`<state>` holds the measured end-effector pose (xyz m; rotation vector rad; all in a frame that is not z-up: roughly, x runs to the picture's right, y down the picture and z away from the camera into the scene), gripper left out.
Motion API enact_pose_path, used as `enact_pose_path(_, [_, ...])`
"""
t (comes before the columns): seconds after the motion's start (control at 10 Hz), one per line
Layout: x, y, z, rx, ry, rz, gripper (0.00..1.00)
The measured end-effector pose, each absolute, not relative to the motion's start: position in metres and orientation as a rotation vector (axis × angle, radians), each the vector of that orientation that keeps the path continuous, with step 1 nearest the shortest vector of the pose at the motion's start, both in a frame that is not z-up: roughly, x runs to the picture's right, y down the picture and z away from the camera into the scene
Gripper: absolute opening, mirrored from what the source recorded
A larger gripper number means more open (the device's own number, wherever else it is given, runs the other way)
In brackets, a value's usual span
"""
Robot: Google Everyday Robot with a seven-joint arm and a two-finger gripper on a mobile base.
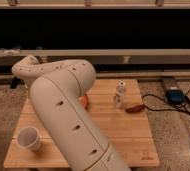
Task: Place the eraser in the ceramic cup
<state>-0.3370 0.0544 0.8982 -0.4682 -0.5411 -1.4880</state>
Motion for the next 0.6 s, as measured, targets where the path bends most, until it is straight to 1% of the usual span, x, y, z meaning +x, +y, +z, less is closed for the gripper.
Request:
enact_pose_path(0.3, [-0.342,0.059,0.919,-0.494,-0.537,-1.49,0.8])
enact_pose_path(0.6, [-0.328,0.06,0.934,-0.519,-0.522,-1.474,0.8])
